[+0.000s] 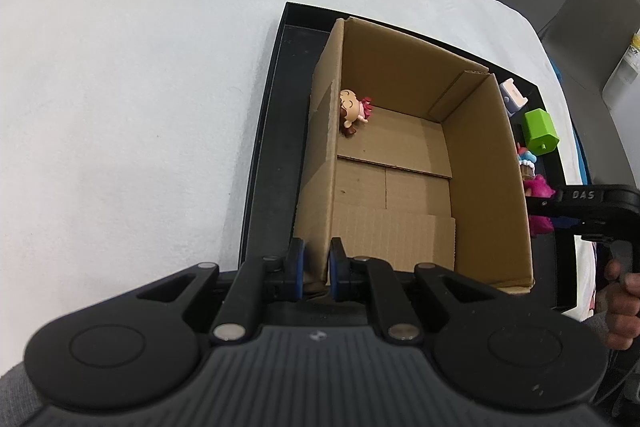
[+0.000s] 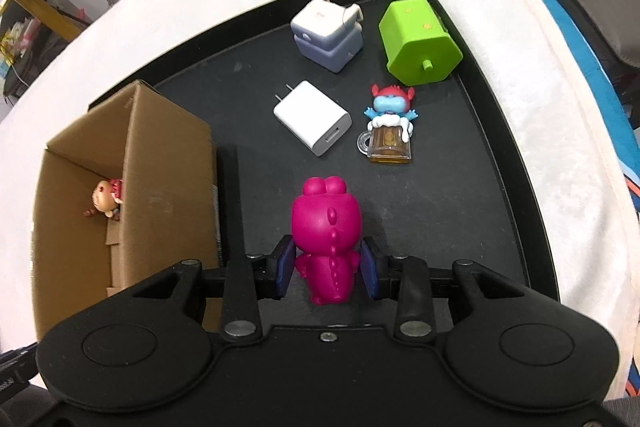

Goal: Organize rigid objects
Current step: 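Close the right gripper on the pink dinosaur figure, then carry the pink dinosaur into the cardboard box and open the right gripper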

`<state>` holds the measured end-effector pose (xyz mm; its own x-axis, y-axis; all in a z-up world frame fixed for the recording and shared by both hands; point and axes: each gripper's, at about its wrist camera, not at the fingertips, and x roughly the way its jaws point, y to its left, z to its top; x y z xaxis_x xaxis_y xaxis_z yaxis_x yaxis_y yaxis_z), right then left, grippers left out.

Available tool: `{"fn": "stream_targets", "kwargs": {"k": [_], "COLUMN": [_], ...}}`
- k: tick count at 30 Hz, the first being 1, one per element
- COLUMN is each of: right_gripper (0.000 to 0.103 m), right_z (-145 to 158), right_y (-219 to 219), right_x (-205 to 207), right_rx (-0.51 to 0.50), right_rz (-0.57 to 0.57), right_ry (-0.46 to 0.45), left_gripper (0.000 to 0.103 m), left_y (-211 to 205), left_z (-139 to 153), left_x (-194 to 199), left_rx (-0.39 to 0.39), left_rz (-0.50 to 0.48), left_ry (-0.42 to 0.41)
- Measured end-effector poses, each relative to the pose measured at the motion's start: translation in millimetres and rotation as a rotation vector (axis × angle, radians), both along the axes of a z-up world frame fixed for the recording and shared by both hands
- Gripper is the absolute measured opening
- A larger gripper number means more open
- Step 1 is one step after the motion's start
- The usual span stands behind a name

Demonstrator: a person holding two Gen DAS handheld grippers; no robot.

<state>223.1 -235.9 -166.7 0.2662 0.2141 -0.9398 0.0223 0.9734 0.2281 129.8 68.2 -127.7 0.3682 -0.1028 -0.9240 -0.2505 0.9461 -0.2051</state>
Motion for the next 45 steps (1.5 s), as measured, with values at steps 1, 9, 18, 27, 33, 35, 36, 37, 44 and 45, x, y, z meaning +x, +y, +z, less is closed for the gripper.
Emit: {"fn": "stream_targets", "kwargs": {"k": [1,9,18,27,33,35,36,37,44,45], "right_gripper": [0.034,0.034,0.034,0.034,0.034,0.034,0.034,0.034,0.034,0.034], "right_z": [3.1,30.3,65.6,98.6,107.6,108.8,108.6,108.9,98.9,97.4], "right_y": [-0.1,2.2,14.1,31.7,44.5,49.9,53.1,55.8,79.0,82.0], "right_x": [-0.8,-6.4,-11.4,-15.8,-16.8,-17.1,-16.2,-17.0,-14.1,-13.3], "right_rx": [0.006,0.038,0.069,0.106,0.119,0.119,0.118,0.119,0.113,0.11], "right_rz": [-0.004,-0.005,0.017,0.073,0.103,0.115,0.121,0.126,0.16,0.163], "right_ry": [-0.003,-0.056,-0.12,-0.183,-0.193,-0.194,-0.194,-0.193,-0.168,-0.165], "left_gripper": [0.011,0.011,0.012,0.012,0.012,0.012,0.012,0.012,0.012,0.012], "left_y": [0.2,0.2,0.4,4.4,6.9,6.9,7.1,7.2,5.9,6.0], "left_z": [0.0,1.6,5.4,7.3,7.0,6.5,6.8,6.5,4.5,4.1], "left_x": [0.0,-1.3,-2.9,-5.5,-5.6,-5.6,-6.8,-7.2,-9.2,-9.5], "left_rx": [0.0,0.002,0.0,-0.018,-0.032,-0.035,-0.035,-0.036,-0.052,-0.054], "left_rz": [0.0,0.005,0.01,0.018,0.019,0.015,0.013,0.011,-0.012,-0.014], "left_ry": [0.0,-0.006,-0.011,-0.028,-0.038,-0.038,-0.038,-0.037,-0.033,-0.033]}}
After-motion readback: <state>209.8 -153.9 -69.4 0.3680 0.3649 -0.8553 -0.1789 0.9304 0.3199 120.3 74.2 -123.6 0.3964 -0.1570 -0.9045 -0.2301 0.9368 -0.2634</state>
